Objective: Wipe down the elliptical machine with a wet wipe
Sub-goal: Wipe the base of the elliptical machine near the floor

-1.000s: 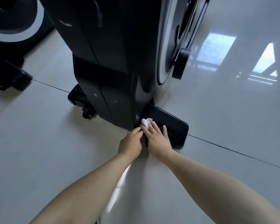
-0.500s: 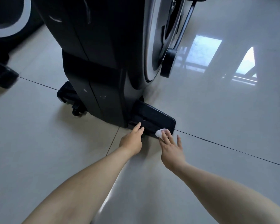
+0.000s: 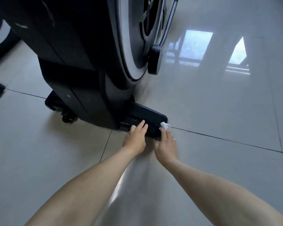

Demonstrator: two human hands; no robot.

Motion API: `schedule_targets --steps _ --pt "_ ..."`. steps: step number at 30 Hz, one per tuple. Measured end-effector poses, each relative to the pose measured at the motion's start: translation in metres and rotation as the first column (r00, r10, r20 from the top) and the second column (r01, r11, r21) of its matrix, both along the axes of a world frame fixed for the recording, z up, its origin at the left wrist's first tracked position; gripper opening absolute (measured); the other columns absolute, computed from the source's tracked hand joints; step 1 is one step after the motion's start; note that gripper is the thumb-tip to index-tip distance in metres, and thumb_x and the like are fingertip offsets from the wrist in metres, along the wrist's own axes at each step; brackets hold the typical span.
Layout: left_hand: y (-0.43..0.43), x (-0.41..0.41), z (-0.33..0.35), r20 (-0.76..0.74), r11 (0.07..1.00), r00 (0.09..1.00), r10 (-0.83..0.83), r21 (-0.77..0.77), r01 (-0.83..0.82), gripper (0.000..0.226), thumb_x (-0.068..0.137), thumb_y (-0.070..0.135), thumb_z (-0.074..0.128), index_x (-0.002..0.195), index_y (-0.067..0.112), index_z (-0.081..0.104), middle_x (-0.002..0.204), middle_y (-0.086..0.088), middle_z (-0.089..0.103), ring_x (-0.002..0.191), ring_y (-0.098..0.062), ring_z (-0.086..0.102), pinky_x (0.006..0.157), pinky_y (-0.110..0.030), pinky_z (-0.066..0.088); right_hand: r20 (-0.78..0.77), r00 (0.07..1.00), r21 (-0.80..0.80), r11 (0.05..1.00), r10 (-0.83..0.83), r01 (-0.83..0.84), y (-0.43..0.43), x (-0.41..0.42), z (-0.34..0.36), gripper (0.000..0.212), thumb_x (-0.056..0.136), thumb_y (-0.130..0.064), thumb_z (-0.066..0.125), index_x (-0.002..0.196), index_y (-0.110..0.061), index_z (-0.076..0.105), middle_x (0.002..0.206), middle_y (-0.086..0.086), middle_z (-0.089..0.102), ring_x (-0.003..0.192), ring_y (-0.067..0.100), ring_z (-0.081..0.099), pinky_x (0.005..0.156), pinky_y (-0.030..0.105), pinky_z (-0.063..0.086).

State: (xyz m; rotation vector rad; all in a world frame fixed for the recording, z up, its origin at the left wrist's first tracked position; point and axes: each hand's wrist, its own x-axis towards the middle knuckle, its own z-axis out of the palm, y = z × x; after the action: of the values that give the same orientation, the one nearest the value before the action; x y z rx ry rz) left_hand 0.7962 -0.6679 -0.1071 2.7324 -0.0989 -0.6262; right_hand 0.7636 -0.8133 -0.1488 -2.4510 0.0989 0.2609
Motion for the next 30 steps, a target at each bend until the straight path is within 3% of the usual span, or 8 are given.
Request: schedule_targets --steps 4,7,10,12,17,22,26,30 --pt "-0.011 0.006 -0.005 -0.042 0.997 0.997 -0.070 0.009 0.070 0.084 0.090 -0.007 0.041 0.163 0.026 0.015 0.171 0.010 -0.006 0.155 -0.018 0.003 0.123 -0.036 0.022 -0.235 0.967 0.296 0.940 -0.099 0.168 -0.010 0.028 0.000 0.067 0.098 -0.012 0.044 0.159 -0.026 0.020 0.167 -0.006 0.022 0.146 0.020 0.036 0.115 0.032 0.034" --pt "-0.015 0.004 -0.008 -0.056 0.997 0.995 -0.078 0.025 0.079 0.088 0.089 -0.008 0.041 0.163 0.031 0.013 0.170 0.010 -0.014 0.156 -0.018 -0.003 0.123 -0.039 0.022 -0.442 0.880 0.351 0.870 -0.173 0.347 -0.017 0.057 0.010 0.066 0.093 -0.016 0.041 0.153 -0.037 0.023 0.128 0.003 0.059 0.102 0.027 0.060 0.086 0.038 0.053" --pt "-0.018 -0.001 -0.010 -0.054 0.998 0.997 -0.062 0.018 0.063 0.092 0.088 -0.010 0.042 0.163 0.034 0.012 0.169 0.010 -0.017 0.156 -0.018 -0.007 0.121 -0.037 0.026 -0.523 0.833 0.492 0.734 -0.181 0.468 -0.022 0.070 0.017 0.055 0.094 -0.007 0.036 0.144 -0.031 0.036 0.103 -0.004 0.052 0.084 0.014 0.052 0.064 0.026 0.045" --pt "-0.020 -0.001 -0.011 -0.055 0.998 0.997 -0.056 0.027 0.058 0.094 0.087 -0.011 0.043 0.162 0.036 0.011 0.169 0.010 -0.019 0.156 -0.018 -0.008 0.117 -0.038 0.031 -0.528 0.828 0.517 0.703 -0.189 0.489 -0.018 0.060 0.018 0.050 0.093 -0.007 0.035 0.137 -0.030 0.040 0.110 -0.004 0.052 0.088 0.012 0.054 0.067 0.021 0.047" --pt "-0.022 0.006 -0.010 -0.057 0.997 0.996 -0.062 0.037 0.065 0.092 0.087 -0.013 0.041 0.161 0.036 0.018 0.168 0.013 -0.019 0.155 -0.020 -0.003 0.109 -0.041 0.042 -0.571 0.795 0.376 0.795 -0.206 0.476 -0.008 0.014 -0.009 0.065 0.086 -0.031 0.036 0.150 -0.037 0.032 0.148 -0.006 0.054 0.126 0.027 0.055 0.106 0.041 0.044" --pt "-0.020 0.008 -0.013 -0.044 0.997 0.997 -0.070 0.027 0.072 0.088 0.089 -0.012 0.040 0.161 0.036 0.021 0.168 0.014 -0.016 0.154 -0.020 -0.001 0.105 -0.038 0.044 -0.468 0.855 0.432 0.786 -0.225 0.443 -0.010 0.033 0.017 0.058 0.085 -0.011 0.039 0.135 -0.041 0.044 0.117 -0.003 0.065 0.103 0.025 0.060 0.080 0.036 0.047" --pt "-0.021 0.004 -0.020 -0.027 0.998 0.998 -0.055 -0.007 0.055 0.089 0.089 -0.012 0.041 0.161 0.036 0.018 0.168 0.015 -0.018 0.155 -0.018 -0.006 0.104 -0.038 0.045 -0.411 0.896 0.453 0.815 -0.169 0.362 -0.005 0.064 0.033 0.063 0.075 -0.020 0.037 0.138 -0.029 0.041 0.149 -0.013 0.036 0.119 0.025 0.053 0.097 0.038 0.049" --pt "-0.020 0.004 -0.015 -0.049 0.998 0.997 -0.058 -0.021 0.057 0.090 0.088 -0.013 0.041 0.161 0.033 0.018 0.168 0.015 -0.017 0.156 -0.015 -0.009 0.105 -0.038 0.046 -0.341 0.935 0.313 0.926 -0.098 0.211 -0.003 0.029 0.028 0.083 0.086 0.003 0.039 0.160 -0.027 0.017 0.164 -0.009 0.016 0.135 0.023 0.046 0.090 0.029 0.042"
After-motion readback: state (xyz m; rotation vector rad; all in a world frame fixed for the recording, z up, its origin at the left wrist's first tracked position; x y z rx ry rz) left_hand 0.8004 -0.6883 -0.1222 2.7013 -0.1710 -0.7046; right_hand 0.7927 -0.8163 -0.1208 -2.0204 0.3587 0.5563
